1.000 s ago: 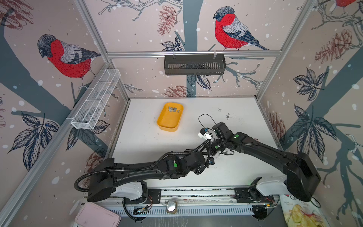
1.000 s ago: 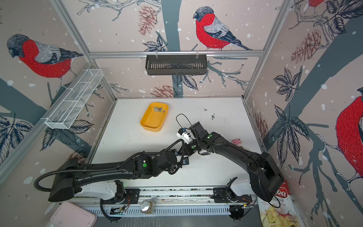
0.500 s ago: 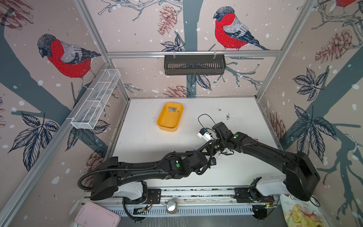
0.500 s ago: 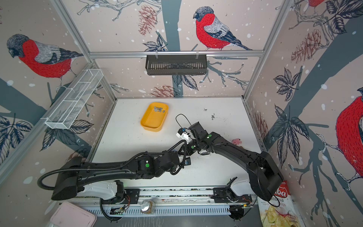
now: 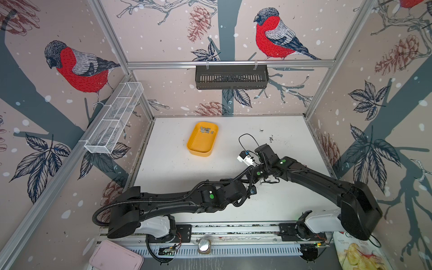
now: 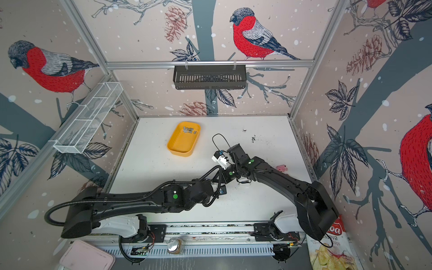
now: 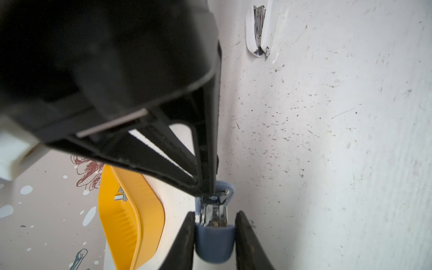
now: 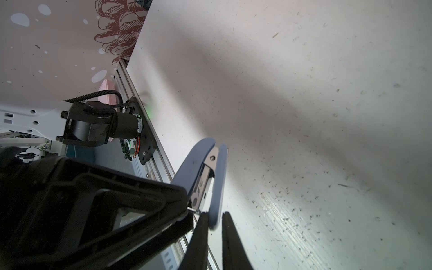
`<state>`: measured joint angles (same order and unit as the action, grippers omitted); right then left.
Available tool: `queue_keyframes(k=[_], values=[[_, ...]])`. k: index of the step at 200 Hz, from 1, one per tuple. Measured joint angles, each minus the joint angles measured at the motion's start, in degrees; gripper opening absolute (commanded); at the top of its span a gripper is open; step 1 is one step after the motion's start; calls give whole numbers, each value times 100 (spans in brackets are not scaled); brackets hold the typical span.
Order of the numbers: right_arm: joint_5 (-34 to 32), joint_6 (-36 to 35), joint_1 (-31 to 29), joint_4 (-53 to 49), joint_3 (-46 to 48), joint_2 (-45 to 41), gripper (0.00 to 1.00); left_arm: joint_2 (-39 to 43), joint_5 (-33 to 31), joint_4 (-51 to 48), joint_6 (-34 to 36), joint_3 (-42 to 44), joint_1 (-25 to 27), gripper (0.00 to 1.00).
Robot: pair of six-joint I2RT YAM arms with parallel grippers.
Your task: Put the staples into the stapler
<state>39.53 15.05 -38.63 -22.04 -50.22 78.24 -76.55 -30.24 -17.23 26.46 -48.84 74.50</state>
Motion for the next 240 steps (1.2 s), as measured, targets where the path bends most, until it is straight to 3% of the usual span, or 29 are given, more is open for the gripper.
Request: queue_keyframes(k=[15, 63, 149, 198, 240], values=[[2, 50, 109, 44, 44, -57, 25, -17, -22, 0, -107, 0, 0, 16], [-48, 487, 586, 546, 479, -623, 31, -42, 177, 2, -815, -61, -225, 16], [-706, 1204, 846, 1467, 1161, -1869, 30, 772, 2715, 658, -2321, 138, -1681, 18], [-1311, 1368, 317, 1604, 1130, -1867, 30, 881, 3993, 1165, -2817, 387, -2430, 18], [-1733, 1464, -111, 1705, 955, -1582, 29, 750, 4444, 1384, -3067, 404, -2570, 18]])
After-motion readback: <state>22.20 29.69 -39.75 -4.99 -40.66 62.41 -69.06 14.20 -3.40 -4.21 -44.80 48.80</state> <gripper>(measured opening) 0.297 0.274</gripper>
